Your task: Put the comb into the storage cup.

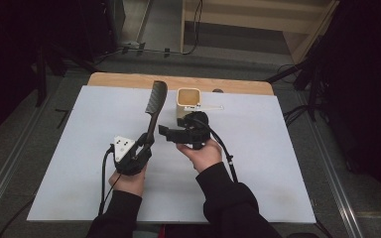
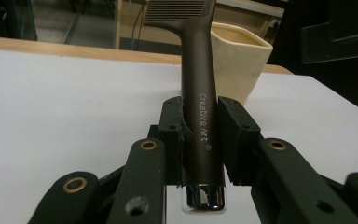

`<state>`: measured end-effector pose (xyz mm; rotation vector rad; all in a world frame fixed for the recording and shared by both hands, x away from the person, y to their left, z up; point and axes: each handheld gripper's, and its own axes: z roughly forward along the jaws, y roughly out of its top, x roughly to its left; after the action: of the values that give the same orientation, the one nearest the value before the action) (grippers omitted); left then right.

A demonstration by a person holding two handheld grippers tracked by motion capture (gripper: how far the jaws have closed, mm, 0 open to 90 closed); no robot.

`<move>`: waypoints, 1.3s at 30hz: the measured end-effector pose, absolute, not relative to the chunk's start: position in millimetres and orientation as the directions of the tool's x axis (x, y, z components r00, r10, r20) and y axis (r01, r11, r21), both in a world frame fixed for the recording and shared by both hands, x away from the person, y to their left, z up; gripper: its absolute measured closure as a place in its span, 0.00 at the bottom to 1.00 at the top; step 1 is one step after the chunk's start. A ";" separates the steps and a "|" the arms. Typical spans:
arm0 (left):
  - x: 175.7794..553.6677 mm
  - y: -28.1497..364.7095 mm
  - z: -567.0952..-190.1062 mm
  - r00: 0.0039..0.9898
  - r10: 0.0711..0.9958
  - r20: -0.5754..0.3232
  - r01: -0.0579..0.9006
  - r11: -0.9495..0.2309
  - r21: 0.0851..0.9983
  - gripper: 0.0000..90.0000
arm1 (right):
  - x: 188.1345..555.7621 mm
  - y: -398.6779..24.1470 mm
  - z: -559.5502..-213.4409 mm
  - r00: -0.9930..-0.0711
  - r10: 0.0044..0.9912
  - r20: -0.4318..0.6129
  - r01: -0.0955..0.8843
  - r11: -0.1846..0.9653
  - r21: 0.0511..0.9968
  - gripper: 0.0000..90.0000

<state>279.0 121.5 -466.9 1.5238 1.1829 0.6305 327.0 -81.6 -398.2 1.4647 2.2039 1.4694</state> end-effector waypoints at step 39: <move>279.5 105.0 -473.0 0.353 0.924 -0.149 0.273 0.050 0.961 0.81 | 355.4 -37.5 -396.2 -0.388 0.837 0.387 0.709 0.002 0.705 0.39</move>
<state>279.5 105.0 -473.0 1.4732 1.1477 0.7153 355.4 -37.5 -396.2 1.6494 2.1170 1.3370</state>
